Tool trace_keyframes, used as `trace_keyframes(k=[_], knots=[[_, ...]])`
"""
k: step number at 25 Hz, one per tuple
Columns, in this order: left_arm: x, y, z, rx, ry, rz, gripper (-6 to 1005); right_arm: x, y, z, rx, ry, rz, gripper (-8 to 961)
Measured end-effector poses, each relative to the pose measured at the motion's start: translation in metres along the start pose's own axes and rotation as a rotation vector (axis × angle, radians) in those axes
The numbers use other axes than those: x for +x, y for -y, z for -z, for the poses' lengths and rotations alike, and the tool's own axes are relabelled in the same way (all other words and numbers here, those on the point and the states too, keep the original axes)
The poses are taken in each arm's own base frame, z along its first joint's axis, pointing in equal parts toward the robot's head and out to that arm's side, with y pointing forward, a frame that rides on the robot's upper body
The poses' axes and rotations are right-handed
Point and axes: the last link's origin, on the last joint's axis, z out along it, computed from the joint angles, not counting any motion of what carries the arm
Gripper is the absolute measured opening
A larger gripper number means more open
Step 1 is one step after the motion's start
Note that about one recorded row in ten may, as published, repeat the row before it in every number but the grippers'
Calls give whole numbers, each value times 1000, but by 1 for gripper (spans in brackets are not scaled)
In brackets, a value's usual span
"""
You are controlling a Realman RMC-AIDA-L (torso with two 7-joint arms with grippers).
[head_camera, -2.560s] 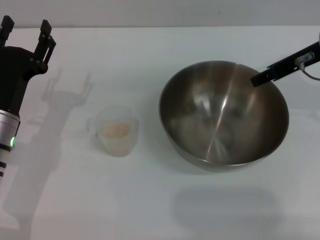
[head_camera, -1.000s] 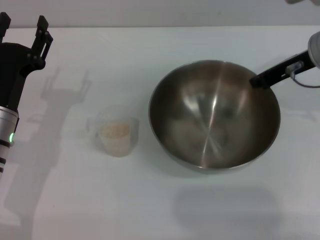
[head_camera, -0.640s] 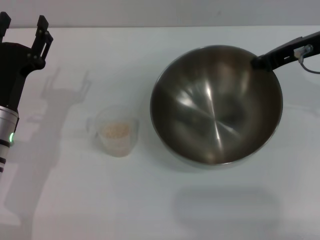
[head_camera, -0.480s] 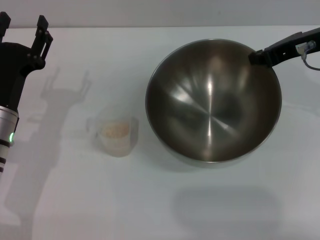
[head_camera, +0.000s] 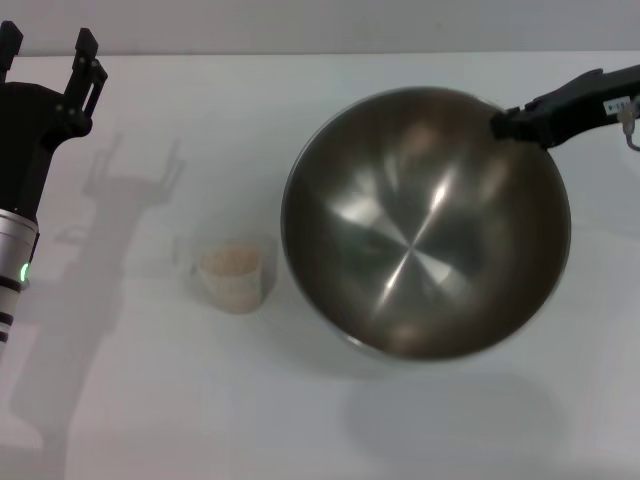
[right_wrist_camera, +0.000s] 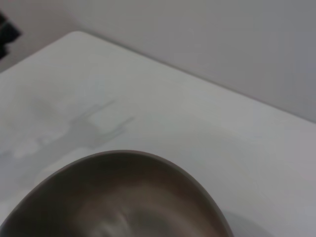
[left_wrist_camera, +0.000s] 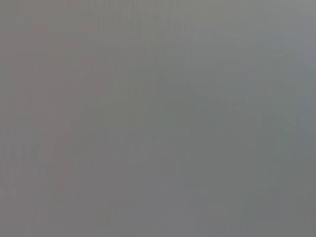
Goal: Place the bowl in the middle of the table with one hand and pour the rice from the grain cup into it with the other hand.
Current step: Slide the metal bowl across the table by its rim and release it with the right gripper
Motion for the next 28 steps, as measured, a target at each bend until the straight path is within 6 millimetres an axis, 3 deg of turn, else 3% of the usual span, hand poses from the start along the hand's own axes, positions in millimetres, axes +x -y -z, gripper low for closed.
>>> trace_keyframes(k=[8,28], knots=[[0,-1,0,-1,0,3,687,9,-9,-7,-75,-40,19,25],[-1,-4,3,-11,7,17,678,31,-1,-35,-94,-159,-59,30]])
